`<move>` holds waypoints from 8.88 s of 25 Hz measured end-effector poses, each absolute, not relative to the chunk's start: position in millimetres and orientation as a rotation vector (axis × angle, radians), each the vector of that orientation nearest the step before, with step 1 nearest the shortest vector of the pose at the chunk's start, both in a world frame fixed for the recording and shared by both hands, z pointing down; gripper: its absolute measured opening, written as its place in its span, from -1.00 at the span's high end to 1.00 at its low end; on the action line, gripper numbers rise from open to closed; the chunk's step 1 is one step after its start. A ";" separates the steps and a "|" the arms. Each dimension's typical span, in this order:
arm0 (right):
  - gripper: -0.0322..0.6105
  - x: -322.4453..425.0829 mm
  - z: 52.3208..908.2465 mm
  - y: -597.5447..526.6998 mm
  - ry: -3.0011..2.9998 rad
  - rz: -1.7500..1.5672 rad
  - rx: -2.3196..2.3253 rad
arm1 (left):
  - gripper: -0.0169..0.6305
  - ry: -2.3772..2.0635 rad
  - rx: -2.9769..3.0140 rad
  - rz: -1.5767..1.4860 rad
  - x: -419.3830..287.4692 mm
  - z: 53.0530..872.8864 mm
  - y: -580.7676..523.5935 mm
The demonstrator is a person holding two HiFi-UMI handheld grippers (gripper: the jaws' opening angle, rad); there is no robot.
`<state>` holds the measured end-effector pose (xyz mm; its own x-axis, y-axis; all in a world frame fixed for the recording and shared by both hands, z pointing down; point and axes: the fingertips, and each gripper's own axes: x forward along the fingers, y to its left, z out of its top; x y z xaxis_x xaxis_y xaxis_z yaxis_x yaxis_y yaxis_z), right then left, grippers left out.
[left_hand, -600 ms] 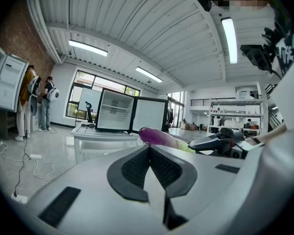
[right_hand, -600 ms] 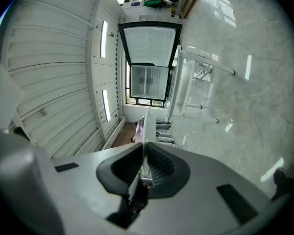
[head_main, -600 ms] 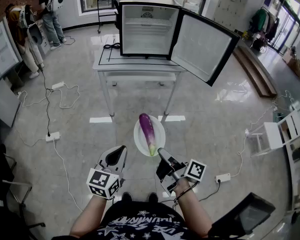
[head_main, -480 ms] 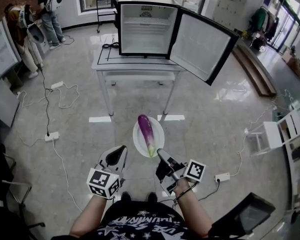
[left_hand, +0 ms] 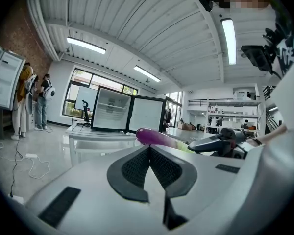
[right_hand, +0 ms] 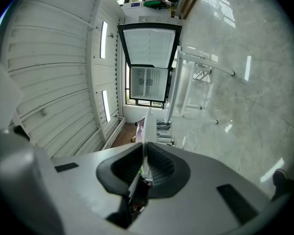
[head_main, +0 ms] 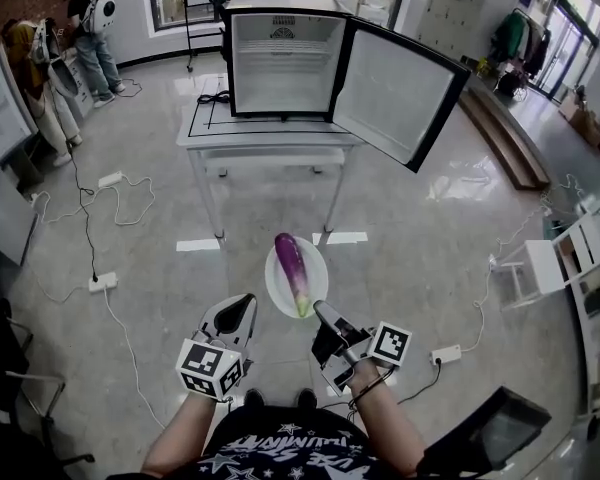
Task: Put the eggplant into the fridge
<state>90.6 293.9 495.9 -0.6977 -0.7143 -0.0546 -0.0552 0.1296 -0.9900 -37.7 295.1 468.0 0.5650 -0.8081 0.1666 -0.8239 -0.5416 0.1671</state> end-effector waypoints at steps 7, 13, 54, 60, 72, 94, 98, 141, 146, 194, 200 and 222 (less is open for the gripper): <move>0.83 81.8 493.3 293.1 1.885 -1.598 -0.718 | 0.92 -1.356 2.571 0.106 -44.7 469.2 292.2; 0.83 74.7 494.6 293.8 1.862 -1.602 -0.722 | 0.92 -1.318 2.591 0.063 -50.6 466.5 293.2; 0.82 12.9 517.9 219.1 1.782 -1.688 -0.643 | 0.92 -1.450 2.486 0.123 -143.1 490.5 242.6; 0.82 29.0 507.8 152.7 1.797 -1.668 -0.601 | 0.92 -1.480 2.481 0.120 -126.4 484.9 181.0; 0.82 79.1 511.2 64.7 1.785 -1.685 -0.593 | 0.92 -1.493 2.478 0.133 -77.3 481.9 98.4; 0.82 131.6 523.5 11.2 1.779 -1.730 -0.535 | 0.92 -1.543 2.481 0.158 -16.3 479.1 46.4; 0.82 130.7 523.0 5.7 1.775 -1.727 -0.540 | 0.92 -1.532 2.482 0.156 -18.1 481.1 36.9; 0.82 46.7 519.8 -268.3 1.687 -1.629 -0.709 | 0.92 -1.323 2.584 0.115 -109.1 481.8 -262.8; 0.82 29.5 520.3 -288.3 1.679 -1.613 -0.720 | 0.92 -1.285 2.605 0.116 -120.0 481.8 -280.2; 0.82 -4.9 574.1 -504.8 1.862 -1.919 -0.687 | 0.92 -1.373 2.489 0.184 -98.2 518.6 -488.9; 0.82 -3.0 583.4 -529.8 1.916 -1.946 -0.753 | 0.92 -1.376 2.469 0.190 -98.8 522.3 -499.0; 0.83 8.1 600.8 -593.9 1.987 -1.919 -0.995 | 0.92 -1.430 2.431 0.162 -104.2 524.3 -517.7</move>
<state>8.1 -593.9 600.8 -0.7518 -0.5870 0.3002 -0.3203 -0.0729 -0.9445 -104.2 -517.7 524.3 0.4936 -0.8318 0.2538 -0.8675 -0.4505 0.2108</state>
